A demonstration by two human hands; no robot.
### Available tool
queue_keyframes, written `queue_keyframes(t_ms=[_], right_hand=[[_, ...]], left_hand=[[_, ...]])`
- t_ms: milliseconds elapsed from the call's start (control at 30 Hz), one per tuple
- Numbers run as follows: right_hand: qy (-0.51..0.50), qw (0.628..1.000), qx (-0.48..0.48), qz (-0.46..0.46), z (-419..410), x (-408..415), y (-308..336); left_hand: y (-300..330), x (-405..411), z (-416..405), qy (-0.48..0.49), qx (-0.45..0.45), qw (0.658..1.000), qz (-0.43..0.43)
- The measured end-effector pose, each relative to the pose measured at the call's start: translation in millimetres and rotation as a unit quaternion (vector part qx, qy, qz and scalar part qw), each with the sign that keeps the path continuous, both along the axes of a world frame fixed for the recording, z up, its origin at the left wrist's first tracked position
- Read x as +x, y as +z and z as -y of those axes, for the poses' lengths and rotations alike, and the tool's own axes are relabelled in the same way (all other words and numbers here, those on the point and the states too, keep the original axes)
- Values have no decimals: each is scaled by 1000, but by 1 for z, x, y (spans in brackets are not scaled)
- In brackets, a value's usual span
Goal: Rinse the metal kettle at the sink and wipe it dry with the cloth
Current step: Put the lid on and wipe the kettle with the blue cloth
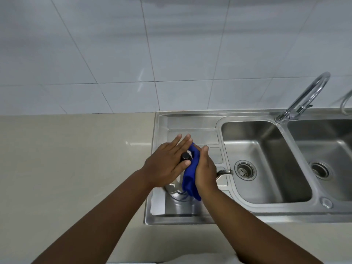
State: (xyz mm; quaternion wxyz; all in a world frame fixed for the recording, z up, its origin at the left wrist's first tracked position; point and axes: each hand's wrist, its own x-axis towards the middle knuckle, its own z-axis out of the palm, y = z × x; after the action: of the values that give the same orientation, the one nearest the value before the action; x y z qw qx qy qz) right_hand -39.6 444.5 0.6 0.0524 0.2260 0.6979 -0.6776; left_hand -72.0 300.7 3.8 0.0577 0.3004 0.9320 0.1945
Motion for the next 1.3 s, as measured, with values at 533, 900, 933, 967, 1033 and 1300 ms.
queue_keyframes(t_ms=[533,900,933,967,1033,1300], right_hand=[[108,989,34,-92,-23,-14,-20],[112,944,207,-230,13,81,-52],[112,942,209,-237,9,76,-54],[103,944,205,-236,4,64,-55],[78,959,178,-209,-7,31,-53],[36,965,174,-192,4,25,-46]], left_hand=[[1,-4,0,-8,-59,998,-34],[-8,2,-12,49,94,990,90],[-8,4,-14,63,98,989,93],[-8,6,-15,78,99,988,90],[-9,8,-17,100,76,990,58],[-16,13,-28,149,96,984,24]])
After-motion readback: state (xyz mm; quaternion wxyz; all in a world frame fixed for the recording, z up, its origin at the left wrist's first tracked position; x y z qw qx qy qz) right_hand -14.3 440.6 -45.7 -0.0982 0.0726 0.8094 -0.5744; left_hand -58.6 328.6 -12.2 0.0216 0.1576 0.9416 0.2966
